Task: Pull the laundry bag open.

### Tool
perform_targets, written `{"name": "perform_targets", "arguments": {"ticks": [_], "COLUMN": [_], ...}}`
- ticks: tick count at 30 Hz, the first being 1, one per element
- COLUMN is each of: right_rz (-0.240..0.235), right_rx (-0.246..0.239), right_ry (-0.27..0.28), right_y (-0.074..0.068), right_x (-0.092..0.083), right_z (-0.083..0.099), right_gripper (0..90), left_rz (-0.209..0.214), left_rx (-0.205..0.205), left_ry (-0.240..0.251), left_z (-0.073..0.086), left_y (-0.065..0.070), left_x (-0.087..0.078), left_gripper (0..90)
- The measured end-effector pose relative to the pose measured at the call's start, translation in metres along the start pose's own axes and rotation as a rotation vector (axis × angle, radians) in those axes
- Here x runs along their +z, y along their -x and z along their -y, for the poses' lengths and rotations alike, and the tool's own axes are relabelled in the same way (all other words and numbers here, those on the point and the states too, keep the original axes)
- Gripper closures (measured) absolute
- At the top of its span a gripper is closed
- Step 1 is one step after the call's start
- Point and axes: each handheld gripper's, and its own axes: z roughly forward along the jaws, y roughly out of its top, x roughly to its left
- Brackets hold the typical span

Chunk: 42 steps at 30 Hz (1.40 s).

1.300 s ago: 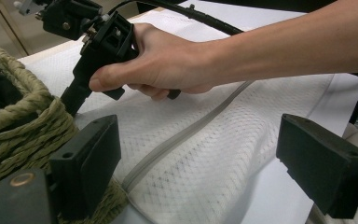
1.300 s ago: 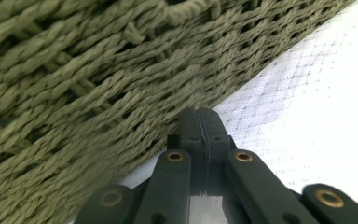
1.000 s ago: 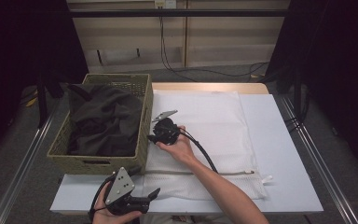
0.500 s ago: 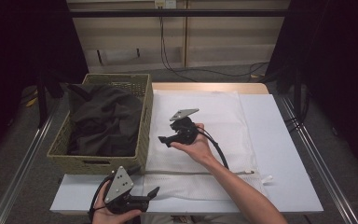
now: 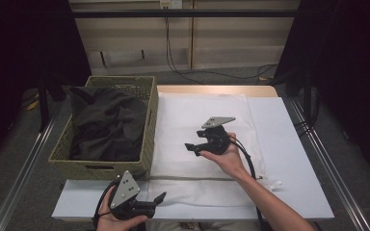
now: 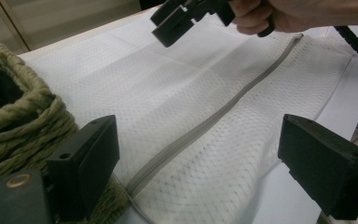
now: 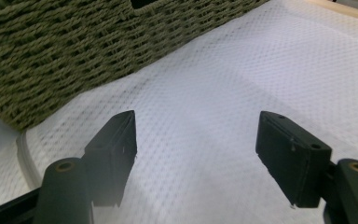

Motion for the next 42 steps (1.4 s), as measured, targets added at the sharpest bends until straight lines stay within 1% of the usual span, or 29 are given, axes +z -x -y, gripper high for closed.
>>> {"name": "perform_targets", "arguments": {"ticks": [2, 6, 7, 8, 10, 12, 13, 15, 16, 17, 18, 19, 20, 21, 22, 23, 24, 26, 27, 29, 30, 31, 32, 34, 35, 36, 39, 41, 42], "right_rz": [0.0, 0.006, 0.014, 0.014, 0.011, 0.014, 0.02, 0.009, 0.007, 0.011, 0.01, 0.0, -0.002, -0.007, -0.017, -0.018, -0.018, -0.01, -0.01, 0.011, 0.015, 0.017, 0.033, 0.047, 0.052, 0.06, 0.073, 0.071, 0.082], "right_rx": [-0.004, 0.011, 0.011, 0.012, 0.012, 0.01, 0.008, 0.038, 0.053, 0.038, 0.042, 0.051, 0.046, 0.043, 0.049, 0.055, 0.05, 0.049, 0.058, 0.064, 0.077, 0.085, 0.089, 0.113, 0.121, 0.132, 0.152, 0.163, 0.168], "right_ry": [0.009, 0.028, 0.032, 0.035, 0.032, 0.02, 0.02, 0.044, 0.041, 0.033, 0.031, 0.024, 0.027, 0.028, 0.022, 0.022, 0.016, 0.015, 0.016, 0.027, 0.032, 0.033, 0.031, 0.025, 0.022, 0.015, 0.004, -0.003, -0.01], "right_y": [0.001, 0.007, 0.008, 0.01, 0.012, 0.012, 0.012, 0.014, 0.015, 0.015, 0.015, 0.016, 0.016, 0.016, 0.017, 0.017, 0.017, 0.019, 0.021, 0.026, 0.028, 0.03, 0.032, 0.038, 0.04, 0.042, 0.044, 0.044, 0.044], "right_x": [-0.01, -0.029, -0.033, -0.037, -0.046, -0.055, -0.061, -0.071, -0.076, -0.082, -0.086, -0.09, -0.094, -0.098, -0.102, -0.106, -0.11, -0.12, -0.125, -0.137, -0.142, -0.147, -0.152, -0.161, -0.164, -0.168, -0.177, -0.181, -0.183], "right_z": [0.001, 0.005, 0.006, 0.008, 0.011, 0.015, 0.018, 0.023, 0.027, 0.031, 0.034, 0.036, 0.039, 0.042, 0.045, 0.048, 0.051, 0.058, 0.061, 0.068, 0.072, 0.075, 0.079, 0.09, 0.094, 0.099, 0.111, 0.117, 0.121], "right_gripper": [28.5, 28.4, 28.4, 28.4, 31.2, 31.8, 32.4, 33.8, 33.8, 34.2, 34.7, 35.9, 39.7, 40.7, 40.6, 40.6, 40.6, 41.0, 42.0, 45.1, 47.8, 49.2, 51.6, 54.2, 56.0, 57.5, 62.5, 63.9, 65.1], "left_rz": [0.002, 0.014, 0.004, -0.001, -0.004, -0.001, 0.003, 0.001, -0.004, -0.005, 0.011, -0.002, -0.002, 0.009, 0.001, 0.009, 0.004, 0.008, 0.014, 0.021, 0.017, 0.025, 0.028, 0.038, 0.046, 0.043, 0.052, 0.07, 0.08], "left_rx": [0.004, 0.002, -0.01, -0.003, -0.004, -0.021, -0.014, -0.005, 0.015, 0.012, 0.004, 0.009, 0.012, 0.008, 0.012, 0.015, 0.004, 0.009, -0.007, 0.008, 0.012, 0.003, 0.001, 0.009, 0.004, 0.005, 0.02, 0.038, 0.045], "left_ry": [-0.011, -0.006, -0.004, -0.005, -0.01, 0.013, 0.013, 0.013, 0.003, 0.002, 0.01, 0.005, 0.006, 0.02, 0.019, 0.024, 0.023, 0.023, 0.034, 0.027, 0.025, 0.033, 0.027, 0.024, 0.03, 0.03, 0.026, 0.005, 0.0], "left_z": [0.0, 0.002, 0.002, 0.002, 0.002, 0.0, 0.0, -0.001, -0.001, -0.001, -0.001, -0.002, -0.003, -0.003, -0.004, -0.004, -0.005, -0.006, -0.006, -0.007, -0.008, -0.009, -0.01, -0.012, -0.013, -0.014, -0.018, -0.02, -0.021], "left_y": [0.0, -0.002, -0.002, -0.003, -0.003, -0.001, -0.001, 0.002, 0.002, 0.003, 0.002, 0.003, 0.003, 0.003, 0.004, 0.004, 0.006, 0.005, 0.006, 0.007, 0.007, 0.007, 0.008, 0.008, 0.008, 0.009, 0.01, 0.011, 0.013], "left_x": [0.001, 0.002, 0.001, 0.001, 0.0, -0.001, -0.002, -0.002, -0.001, -0.001, 0.001, 0.001, 0.002, 0.003, 0.003, 0.004, 0.004, 0.005, 0.007, 0.009, 0.01, 0.013, 0.014, 0.017, 0.02, 0.022, 0.028, 0.034, 0.037], "left_gripper": [12.4, 12.4, 12.4, 12.4, 12.4, 12.5, 12.7, 12.7, 12.8, 12.8, 12.8, 12.8, 12.8, 13.0, 13.0, 13.3, 13.3, 14.0, 14.1, 14.4, 14.8, 15.1, 15.1, 15.2, 15.2, 15.1, 15.1, 15.2, 15.1]}}
